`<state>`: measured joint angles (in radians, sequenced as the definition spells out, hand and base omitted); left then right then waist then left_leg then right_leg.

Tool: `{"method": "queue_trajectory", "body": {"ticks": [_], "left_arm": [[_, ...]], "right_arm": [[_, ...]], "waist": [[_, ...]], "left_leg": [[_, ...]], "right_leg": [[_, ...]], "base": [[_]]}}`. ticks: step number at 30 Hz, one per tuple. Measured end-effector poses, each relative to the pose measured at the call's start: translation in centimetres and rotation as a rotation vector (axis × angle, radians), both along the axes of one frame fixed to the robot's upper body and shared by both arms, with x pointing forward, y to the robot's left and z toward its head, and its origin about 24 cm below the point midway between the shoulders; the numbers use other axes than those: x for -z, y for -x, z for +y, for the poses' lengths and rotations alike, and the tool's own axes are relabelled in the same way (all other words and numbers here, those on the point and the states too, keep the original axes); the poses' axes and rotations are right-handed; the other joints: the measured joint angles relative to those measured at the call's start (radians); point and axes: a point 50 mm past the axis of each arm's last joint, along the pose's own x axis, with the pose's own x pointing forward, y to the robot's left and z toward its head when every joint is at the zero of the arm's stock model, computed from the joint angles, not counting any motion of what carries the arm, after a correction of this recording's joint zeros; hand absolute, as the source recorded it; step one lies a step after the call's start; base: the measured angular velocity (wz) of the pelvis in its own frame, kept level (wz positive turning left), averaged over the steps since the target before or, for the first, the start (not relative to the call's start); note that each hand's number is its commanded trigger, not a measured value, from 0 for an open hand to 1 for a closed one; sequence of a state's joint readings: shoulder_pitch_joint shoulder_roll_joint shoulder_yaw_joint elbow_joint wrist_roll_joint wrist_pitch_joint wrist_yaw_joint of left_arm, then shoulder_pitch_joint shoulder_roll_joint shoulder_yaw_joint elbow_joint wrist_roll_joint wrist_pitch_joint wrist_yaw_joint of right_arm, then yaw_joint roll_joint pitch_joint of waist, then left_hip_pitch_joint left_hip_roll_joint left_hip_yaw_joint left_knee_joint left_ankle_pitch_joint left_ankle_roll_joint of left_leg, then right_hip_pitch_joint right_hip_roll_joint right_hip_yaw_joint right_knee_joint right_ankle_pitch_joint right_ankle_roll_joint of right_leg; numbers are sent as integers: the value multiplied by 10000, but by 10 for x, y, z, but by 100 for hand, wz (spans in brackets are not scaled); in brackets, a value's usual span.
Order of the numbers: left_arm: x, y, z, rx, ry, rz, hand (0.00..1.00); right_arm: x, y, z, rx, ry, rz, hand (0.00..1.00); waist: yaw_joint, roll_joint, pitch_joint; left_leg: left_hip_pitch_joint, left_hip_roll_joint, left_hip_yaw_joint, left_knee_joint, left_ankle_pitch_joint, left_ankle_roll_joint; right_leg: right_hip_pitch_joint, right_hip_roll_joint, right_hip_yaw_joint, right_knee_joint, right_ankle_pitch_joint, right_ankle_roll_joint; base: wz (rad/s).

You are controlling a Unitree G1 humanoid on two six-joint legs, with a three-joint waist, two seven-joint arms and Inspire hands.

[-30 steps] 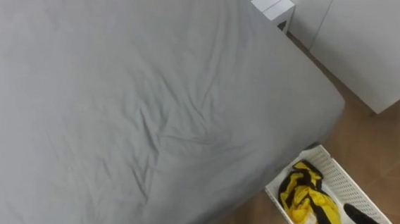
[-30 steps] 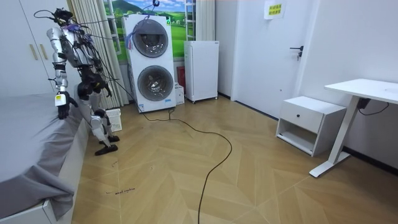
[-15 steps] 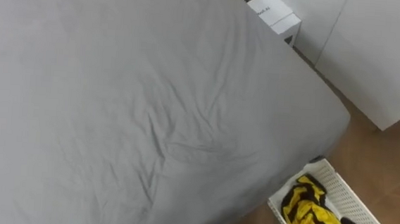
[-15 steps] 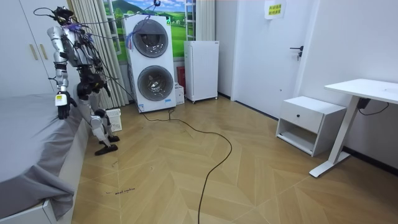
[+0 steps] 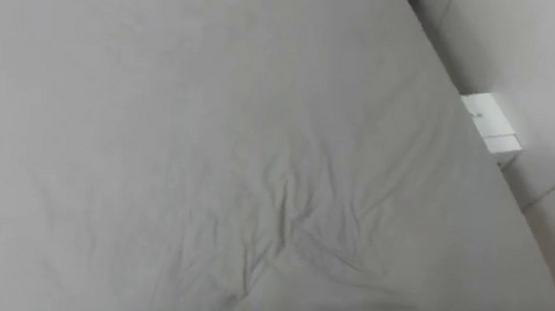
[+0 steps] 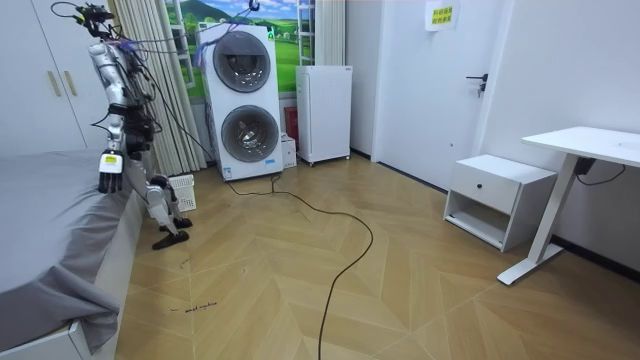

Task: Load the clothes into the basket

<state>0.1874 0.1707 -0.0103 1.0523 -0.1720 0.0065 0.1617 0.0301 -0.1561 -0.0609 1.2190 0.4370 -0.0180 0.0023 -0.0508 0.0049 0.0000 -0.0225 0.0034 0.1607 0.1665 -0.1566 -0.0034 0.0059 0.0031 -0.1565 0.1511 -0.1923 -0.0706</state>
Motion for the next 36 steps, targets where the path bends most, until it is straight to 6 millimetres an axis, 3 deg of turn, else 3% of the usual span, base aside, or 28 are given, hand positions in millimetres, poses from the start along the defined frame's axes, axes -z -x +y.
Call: {"method": "queue_trajectory", "body": {"ticks": [3,6,13,14,15,18,19,23,24,27,28,36], "left_arm": [[-1,-5,0,36,24,-189,0],[-1,-9,1,-212,118,-329,0],[0,-12,-6,-365,449,-532,0],[0,-13,-6,-376,473,-562,0],[0,-14,-5,-312,475,-564,0],[0,-14,-6,-152,543,-547,0],[0,-14,-6,-132,571,-530,0],[2,-12,-7,-134,581,-424,0],[2,-11,-7,-132,583,-379,0],[3,-8,-7,-135,572,-264,0],[3,-8,-7,-129,562,-252,0],[3,-7,-7,-36,526,-206,0]], "right_arm": [[4,6,6,-645,-102,648,0],[6,11,9,-1162,-109,1156,0],[7,17,9,-1710,58,1713,0],[7,17,9,-1789,69,1768,0],[7,18,9,-1884,98,1825,0],[7,21,9,-2170,199,1921,0],[7,21,9,-2229,204,1929,0],[8,23,9,-2502,220,1998,0],[8,23,9,-2537,229,1984,0],[8,26,9,-2527,233,1978,0],[8,26,9,-2543,226,2000,0],[8,27,9,-2745,274,1802,0]], "waist": [[299,-137,-2],[556,-242,64],[838,-331,113],[861,-261,92],[858,-350,154],[864,-300,141],[847,-206,85],[835,-258,128],[837,-202,97],[804,-163,87],[780,-231,125],[588,-131,76]], "left_leg": [[12,-60,-279,-2,-1,1],[143,-80,-412,-29,-2,2],[218,-151,-605,-36,-5,5],[273,-154,-614,-32,-5,5],[329,-162,-615,-31,-15,21],[365,-166,-586,-26,-37,54],[374,-168,-583,-25,-39,59],[549,-175,-605,-27,-42,63],[584,-175,-606,-28,-42,62],[651,-176,-587,-29,-42,62],[663,-179,-579,-30,-42,62],[664,-187,-552,-30,-43,63]], "right_leg": [[194,-38,-315,-95,-9,14],[412,-39,-433,-177,-14,20],[526,-99,-576,-171,-73,48],[597,-102,-587,-178,-76,52],[665,-110,-620,-183,-90,68],[683,-116,-625,-166,-104,78],[686,-121,-616,-158,-105,79],[820,-125,-509,-167,-115,96],[835,-125,-469,-163,-116,96],[904,-124,-429,-149,-115,95],[918,-125,-429,-152,-115,95],[932,-128,-417,-164,-122,104]], "base": [[32],[13],[5],[5],[6],[2],[0],[-4],[-9],[-4],[0],[0]]}}
